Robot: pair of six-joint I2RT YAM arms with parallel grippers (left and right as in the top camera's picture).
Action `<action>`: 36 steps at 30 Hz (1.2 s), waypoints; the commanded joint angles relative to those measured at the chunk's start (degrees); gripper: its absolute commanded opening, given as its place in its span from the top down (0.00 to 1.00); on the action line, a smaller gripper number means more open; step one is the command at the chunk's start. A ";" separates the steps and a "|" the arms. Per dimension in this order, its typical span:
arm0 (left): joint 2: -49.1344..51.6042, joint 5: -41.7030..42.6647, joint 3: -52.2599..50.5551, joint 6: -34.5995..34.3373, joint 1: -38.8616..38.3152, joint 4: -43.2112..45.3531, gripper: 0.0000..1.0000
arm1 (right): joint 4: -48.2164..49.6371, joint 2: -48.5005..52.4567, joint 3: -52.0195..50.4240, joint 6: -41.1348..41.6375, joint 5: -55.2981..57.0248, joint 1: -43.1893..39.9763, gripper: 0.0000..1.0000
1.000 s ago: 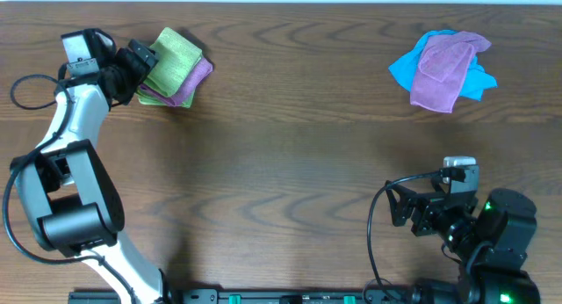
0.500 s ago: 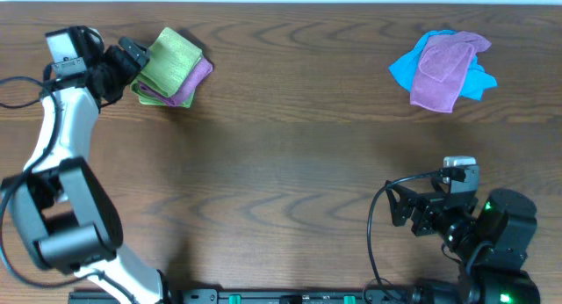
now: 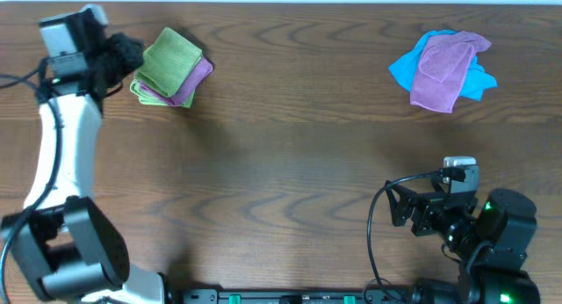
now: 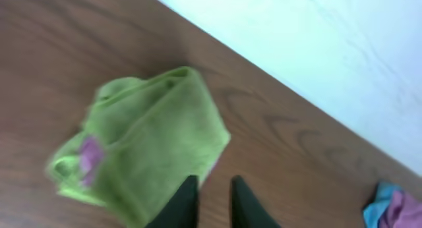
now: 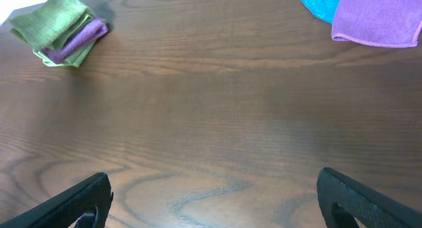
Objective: Fold the cloth
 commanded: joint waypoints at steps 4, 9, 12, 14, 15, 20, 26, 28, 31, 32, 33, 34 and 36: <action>8.61 -0.83 1.14 -5.22 -3.91 7.65 0.94 | 0.04 -0.17 -0.35 0.55 -0.59 -0.46 0.01; 14.43 -2.27 1.14 -8.61 -4.44 14.12 0.94 | 0.04 -0.17 -0.35 0.55 -0.59 -0.46 0.01; 17.38 -3.91 1.14 -9.62 -4.44 16.31 0.94 | 0.04 -0.17 -0.35 0.55 -0.59 -0.46 0.01; 19.08 -4.74 1.14 -9.62 -4.44 17.05 0.94 | 0.04 -0.17 -0.35 0.55 -0.59 -0.46 0.01; 19.76 -5.09 1.14 -9.60 -4.44 17.38 0.94 | 0.04 -0.17 -0.35 0.55 -0.59 -0.46 0.01; 23.50 -6.73 1.14 -9.62 -4.42 17.97 0.94 | 0.04 -0.17 -0.35 0.55 -0.59 -0.46 0.01; 26.05 -7.69 1.14 -9.53 -4.39 17.92 0.94 | 0.04 -0.17 -0.35 0.55 -0.59 -0.46 0.01; 25.97 -7.54 1.16 -8.59 -4.37 18.21 0.94 | 0.04 -0.17 -0.35 0.55 -0.59 -0.46 0.01; 24.57 -5.97 2.36 -6.49 -4.33 17.62 0.94 | 0.04 -0.17 -0.35 0.55 -0.59 -0.46 0.01; 24.02 -5.27 2.89 -5.77 -4.33 17.29 0.94 | 0.04 -0.17 -0.35 0.55 -0.59 -0.46 0.01; 23.26 -4.61 3.72 -5.01 -4.33 16.39 0.94 | 0.04 -0.17 -0.35 0.55 -0.59 -0.46 0.01; 22.62 -4.46 4.50 -4.35 -4.33 15.41 0.95 | 0.04 -0.17 -0.35 0.55 -0.59 -0.46 0.01; 21.22 -4.46 6.49 -3.19 -4.33 12.11 0.95 | 0.04 -0.17 -0.35 0.55 -0.59 -0.46 0.01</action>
